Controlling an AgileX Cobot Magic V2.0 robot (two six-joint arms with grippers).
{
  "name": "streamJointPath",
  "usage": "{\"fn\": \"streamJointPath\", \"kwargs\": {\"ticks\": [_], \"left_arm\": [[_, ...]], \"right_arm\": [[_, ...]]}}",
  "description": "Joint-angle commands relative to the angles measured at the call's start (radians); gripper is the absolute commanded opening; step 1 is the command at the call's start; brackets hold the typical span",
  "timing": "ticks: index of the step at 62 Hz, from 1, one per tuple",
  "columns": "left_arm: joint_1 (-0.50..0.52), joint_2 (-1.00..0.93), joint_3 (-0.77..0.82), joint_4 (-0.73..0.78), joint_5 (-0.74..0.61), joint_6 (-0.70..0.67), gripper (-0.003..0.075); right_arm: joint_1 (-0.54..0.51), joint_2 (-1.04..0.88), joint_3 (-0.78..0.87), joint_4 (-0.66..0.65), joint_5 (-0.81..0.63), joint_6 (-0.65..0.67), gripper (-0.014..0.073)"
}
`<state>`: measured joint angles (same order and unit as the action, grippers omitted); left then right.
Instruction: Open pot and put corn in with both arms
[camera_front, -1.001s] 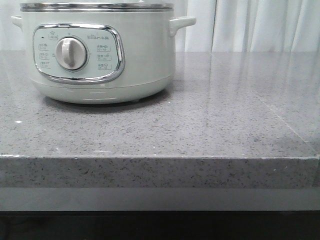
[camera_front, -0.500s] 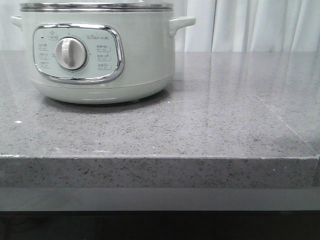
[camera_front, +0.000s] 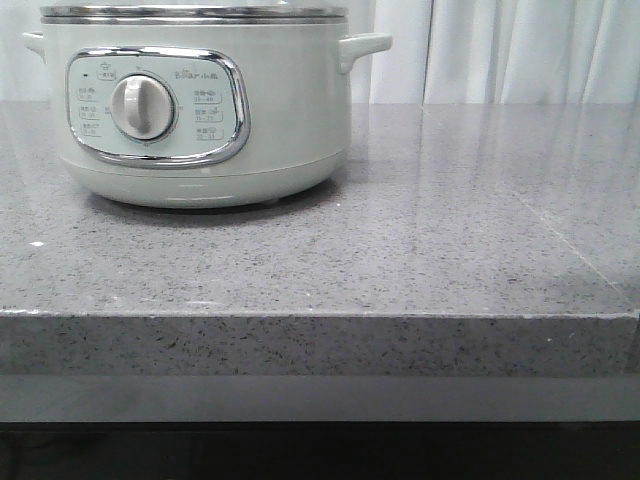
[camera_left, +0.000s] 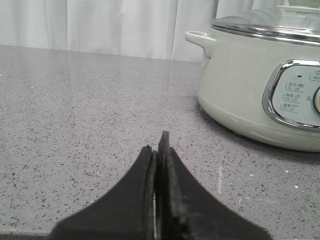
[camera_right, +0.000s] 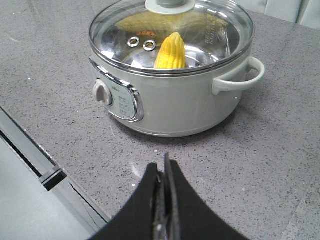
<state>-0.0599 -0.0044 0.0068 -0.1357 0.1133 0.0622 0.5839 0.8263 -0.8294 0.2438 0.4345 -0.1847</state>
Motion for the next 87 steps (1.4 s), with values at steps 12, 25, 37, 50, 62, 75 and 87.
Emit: {"fn": "streamJointPath", "kwargs": {"ticks": [12, 25, 37, 50, 62, 75, 87], "left_arm": [[0.003, -0.018, 0.005, 0.001, -0.08, -0.001, -0.002], [0.003, -0.018, 0.005, 0.001, -0.081, -0.001, -0.002], [0.001, -0.018, 0.005, 0.001, -0.081, -0.001, -0.002], [0.001, -0.018, 0.005, 0.001, -0.081, -0.001, -0.002], [0.001, -0.018, 0.005, 0.001, -0.081, -0.001, -0.002], [0.001, -0.018, 0.005, 0.001, -0.081, -0.001, -0.002], [0.001, -0.018, 0.005, 0.001, -0.081, -0.001, -0.002]], "right_arm": [[-0.001, -0.002, -0.027, 0.007, -0.077, -0.01, -0.0065], [-0.146, -0.202, 0.126, 0.025, -0.171, -0.01, -0.0065], [-0.348, -0.491, 0.373, 0.027, -0.271, -0.01, -0.0065], [-0.464, -0.734, 0.622, 0.027, -0.314, -0.01, -0.0065], [-0.486, -0.862, 0.821, 0.029, -0.319, -0.01, -0.0065], [-0.49, -0.861, 0.856, 0.034, -0.289, -0.01, -0.0065], [-0.49, -0.86, 0.856, 0.034, -0.337, -0.01, -0.0065]]}}
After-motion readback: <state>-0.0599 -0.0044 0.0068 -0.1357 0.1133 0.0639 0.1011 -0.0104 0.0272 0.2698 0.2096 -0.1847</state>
